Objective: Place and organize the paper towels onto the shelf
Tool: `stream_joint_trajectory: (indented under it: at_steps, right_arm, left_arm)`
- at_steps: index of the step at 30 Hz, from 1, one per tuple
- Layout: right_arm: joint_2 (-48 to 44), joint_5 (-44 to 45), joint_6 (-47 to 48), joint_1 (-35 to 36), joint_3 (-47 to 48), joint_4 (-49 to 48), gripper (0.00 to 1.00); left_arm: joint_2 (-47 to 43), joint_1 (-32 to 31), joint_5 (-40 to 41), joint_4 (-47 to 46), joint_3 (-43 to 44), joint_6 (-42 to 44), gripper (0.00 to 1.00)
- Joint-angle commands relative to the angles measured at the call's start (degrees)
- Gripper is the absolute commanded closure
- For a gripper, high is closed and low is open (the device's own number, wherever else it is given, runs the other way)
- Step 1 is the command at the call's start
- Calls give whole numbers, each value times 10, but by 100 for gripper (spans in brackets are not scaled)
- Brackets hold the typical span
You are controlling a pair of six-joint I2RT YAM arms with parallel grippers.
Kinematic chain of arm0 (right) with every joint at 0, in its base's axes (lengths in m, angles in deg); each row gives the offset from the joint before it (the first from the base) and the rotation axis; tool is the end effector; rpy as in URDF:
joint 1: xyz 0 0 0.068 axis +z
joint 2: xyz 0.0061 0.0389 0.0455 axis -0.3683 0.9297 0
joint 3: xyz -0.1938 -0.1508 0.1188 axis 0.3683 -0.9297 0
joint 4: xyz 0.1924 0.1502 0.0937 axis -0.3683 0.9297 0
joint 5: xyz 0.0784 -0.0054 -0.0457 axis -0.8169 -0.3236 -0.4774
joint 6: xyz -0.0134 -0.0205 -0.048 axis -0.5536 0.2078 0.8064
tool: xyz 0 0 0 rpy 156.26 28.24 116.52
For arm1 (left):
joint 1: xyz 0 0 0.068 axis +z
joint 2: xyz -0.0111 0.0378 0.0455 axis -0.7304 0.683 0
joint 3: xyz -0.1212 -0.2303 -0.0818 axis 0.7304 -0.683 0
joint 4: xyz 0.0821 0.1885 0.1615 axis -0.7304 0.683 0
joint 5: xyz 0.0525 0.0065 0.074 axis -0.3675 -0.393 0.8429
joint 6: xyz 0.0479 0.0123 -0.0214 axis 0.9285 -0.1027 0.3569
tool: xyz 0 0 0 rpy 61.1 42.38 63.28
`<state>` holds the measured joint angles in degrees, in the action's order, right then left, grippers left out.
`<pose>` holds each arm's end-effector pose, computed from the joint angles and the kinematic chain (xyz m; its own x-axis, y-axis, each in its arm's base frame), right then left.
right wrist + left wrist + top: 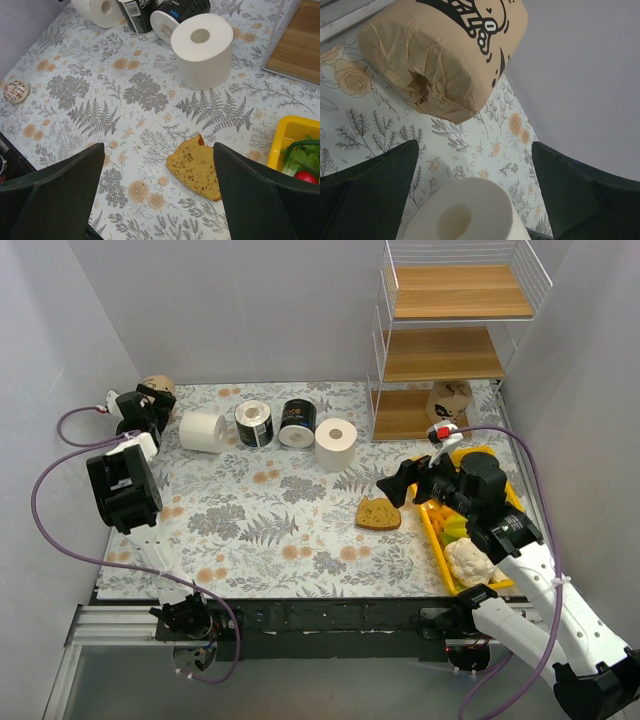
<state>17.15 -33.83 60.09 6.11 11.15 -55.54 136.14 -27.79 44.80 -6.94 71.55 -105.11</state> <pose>0.1556 0.0890 0.3427 -0.3159 0.0825 -0.9452 -0.5578 0.7897 0.2553 0.4472 0.1528 0.1943 0.2501 -0.9679 -0.0232 -0.4153 -0.0856 -0.9056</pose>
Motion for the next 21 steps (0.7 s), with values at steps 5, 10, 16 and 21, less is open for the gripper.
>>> stream_joint_trajectory:
  at_steps: [5, 10, 16, 21]
  right_arm:
    - [27, 20, -6, -2, 22, -38, 4]
    - [42, 21, -6, -1, 23, -40, 4]
    - [48, 32, -3, -1, 19, -49, 4]
    - [51, 33, -4, -2, 19, -52, 4]
  left_arm:
    - [57, 1, 7, -39, 90, -1, 6]
    - [85, 3, 23, -38, 115, 4, 8]
    - [98, 5, 29, -51, 114, -2, 10]
    - [79, 5, 39, -81, 83, 1, 11]
